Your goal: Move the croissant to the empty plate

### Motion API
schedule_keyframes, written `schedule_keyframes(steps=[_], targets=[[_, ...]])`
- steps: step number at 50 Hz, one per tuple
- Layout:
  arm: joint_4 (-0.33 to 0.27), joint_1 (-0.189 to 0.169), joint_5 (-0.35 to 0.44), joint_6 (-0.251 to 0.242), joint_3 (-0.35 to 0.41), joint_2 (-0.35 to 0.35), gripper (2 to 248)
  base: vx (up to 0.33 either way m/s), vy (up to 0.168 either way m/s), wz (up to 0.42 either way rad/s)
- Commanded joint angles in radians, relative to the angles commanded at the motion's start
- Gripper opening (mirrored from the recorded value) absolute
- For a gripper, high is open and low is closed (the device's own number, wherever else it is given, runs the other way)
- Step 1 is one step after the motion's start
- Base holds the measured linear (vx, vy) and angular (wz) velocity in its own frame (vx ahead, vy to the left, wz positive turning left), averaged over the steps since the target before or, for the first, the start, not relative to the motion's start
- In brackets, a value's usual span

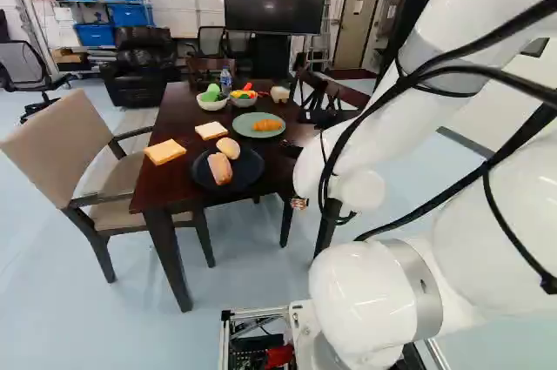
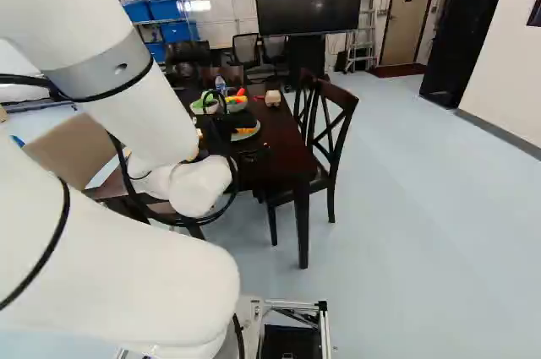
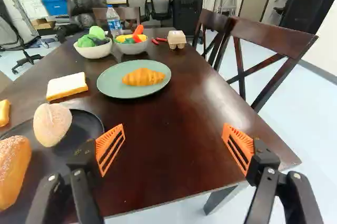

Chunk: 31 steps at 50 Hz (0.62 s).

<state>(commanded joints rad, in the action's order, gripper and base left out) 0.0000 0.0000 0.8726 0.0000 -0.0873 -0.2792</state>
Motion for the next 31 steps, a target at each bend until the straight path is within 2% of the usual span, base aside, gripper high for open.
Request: schedule_keyframes(steps=[31], targets=[[0.000, 0.000, 0.000, 0.000, 0.000, 0.000, 247, 0.000, 0.000, 0.000]])
